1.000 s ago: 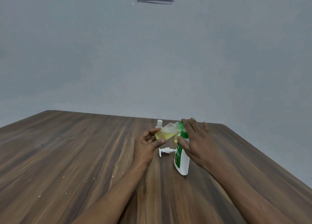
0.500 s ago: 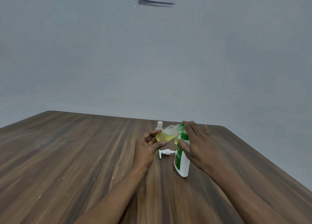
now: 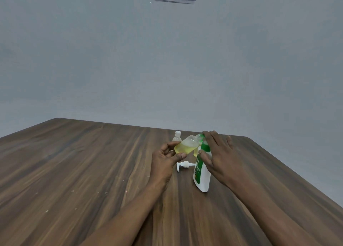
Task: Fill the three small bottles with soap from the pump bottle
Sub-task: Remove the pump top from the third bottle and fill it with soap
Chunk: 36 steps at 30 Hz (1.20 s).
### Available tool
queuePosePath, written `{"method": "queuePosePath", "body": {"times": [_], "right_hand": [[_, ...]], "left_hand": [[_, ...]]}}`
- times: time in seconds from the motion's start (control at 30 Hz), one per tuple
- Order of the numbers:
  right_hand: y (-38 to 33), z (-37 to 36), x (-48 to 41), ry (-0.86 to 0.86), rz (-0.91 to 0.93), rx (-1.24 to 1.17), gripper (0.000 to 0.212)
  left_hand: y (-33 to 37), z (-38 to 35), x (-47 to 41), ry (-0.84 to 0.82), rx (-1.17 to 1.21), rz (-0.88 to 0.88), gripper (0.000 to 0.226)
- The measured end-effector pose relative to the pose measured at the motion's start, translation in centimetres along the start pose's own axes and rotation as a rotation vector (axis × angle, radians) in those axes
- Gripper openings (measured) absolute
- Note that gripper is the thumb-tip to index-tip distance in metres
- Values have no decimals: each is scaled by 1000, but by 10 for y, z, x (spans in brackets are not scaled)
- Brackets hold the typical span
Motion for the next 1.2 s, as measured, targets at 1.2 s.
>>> {"method": "queuePosePath", "body": {"times": [1.2], "right_hand": [[-4,2,-3,-32,-26,18,64]], "left_hand": [[0,-2,-1,7,7,8,40]]}}
Point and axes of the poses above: each hand's wrist, its own x-axis away from the middle knuckle, its own z-axis out of the back of the hand, y = z × x, the point moved 1 cm from there along -x, towards the middle knuckle, and after that the axes turned 10 degrees about y, right-handed, at the moved point
